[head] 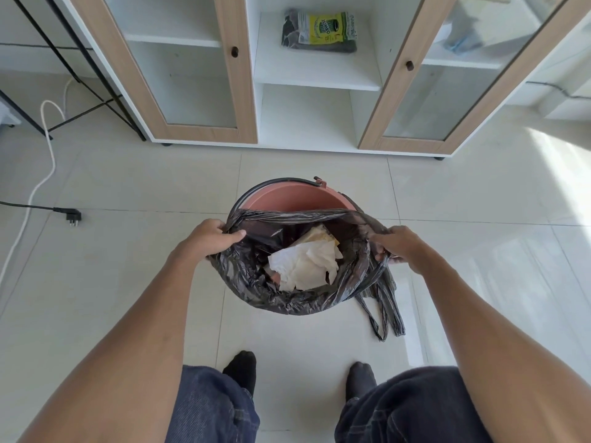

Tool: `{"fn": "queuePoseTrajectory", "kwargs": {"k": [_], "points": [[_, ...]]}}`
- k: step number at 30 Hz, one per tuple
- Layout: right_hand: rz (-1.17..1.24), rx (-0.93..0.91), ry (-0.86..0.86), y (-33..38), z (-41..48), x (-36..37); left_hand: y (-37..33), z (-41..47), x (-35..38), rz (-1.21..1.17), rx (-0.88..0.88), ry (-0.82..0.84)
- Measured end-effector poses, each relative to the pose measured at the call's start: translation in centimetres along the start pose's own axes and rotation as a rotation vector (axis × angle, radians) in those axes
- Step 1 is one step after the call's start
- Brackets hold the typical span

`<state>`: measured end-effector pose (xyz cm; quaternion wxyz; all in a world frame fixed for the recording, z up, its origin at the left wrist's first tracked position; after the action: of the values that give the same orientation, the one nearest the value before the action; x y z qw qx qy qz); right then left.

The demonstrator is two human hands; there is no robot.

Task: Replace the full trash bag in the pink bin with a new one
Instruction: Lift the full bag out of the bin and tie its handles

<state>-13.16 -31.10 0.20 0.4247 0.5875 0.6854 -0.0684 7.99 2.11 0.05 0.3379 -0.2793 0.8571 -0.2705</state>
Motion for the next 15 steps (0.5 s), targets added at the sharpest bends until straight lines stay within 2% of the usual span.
{"fn": "queuePoseTrajectory", "kwargs": {"k": [7,11,15], "points": [[-0.124,0.048,0.041,0.2,-3.2,-1.0,-0.3,-3.0,-1.9,0.001,-0.021,-0.111],[-0.121,0.01,-0.019,1.1,-5.6,-2.0,-1.7,-5.0,-1.6,-0.044,0.029,-0.133],[-0.117,-0.073,-0.161,2.1,-7.3,-2.7,-3.3,-6.8,-1.6,-0.169,0.092,-0.205]]}}
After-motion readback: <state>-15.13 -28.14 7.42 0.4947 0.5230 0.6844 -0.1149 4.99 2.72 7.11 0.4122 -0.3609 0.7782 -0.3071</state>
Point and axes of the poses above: each hand's wrist, its own z-axis towards the middle knuckle, its own x-axis out of the palm, y = z × x, the point moved 4 cm from there along z, towards the middle knuckle, and after that the axes turned 12 degrees about -z, right-handed, at the moved point
